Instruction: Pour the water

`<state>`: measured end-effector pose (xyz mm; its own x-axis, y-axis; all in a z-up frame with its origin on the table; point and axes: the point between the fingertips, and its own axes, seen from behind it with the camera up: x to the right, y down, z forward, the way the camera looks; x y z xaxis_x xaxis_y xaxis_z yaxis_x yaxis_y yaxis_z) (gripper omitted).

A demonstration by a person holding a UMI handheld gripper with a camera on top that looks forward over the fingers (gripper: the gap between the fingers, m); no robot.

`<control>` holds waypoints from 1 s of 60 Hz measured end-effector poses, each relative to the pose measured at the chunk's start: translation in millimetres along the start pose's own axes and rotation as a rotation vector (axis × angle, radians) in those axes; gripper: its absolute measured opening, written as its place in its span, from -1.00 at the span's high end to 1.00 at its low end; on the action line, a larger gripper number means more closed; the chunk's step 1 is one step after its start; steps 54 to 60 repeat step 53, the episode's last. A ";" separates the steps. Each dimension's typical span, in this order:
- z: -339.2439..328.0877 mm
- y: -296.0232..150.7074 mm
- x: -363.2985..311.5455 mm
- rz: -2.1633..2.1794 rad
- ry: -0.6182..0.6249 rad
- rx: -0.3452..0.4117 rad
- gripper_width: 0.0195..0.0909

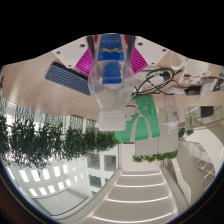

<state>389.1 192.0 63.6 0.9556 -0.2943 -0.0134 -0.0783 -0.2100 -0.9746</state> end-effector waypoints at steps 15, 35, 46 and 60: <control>-43.9 1.9 -10.0 0.066 -0.004 -0.126 -0.81; -240.1 -32.4 -45.2 0.032 0.052 -0.173 -0.79; -352.0 -53.3 -99.0 0.043 0.066 -0.192 -0.80; -410.5 -68.1 -121.7 0.032 0.088 -0.186 -0.80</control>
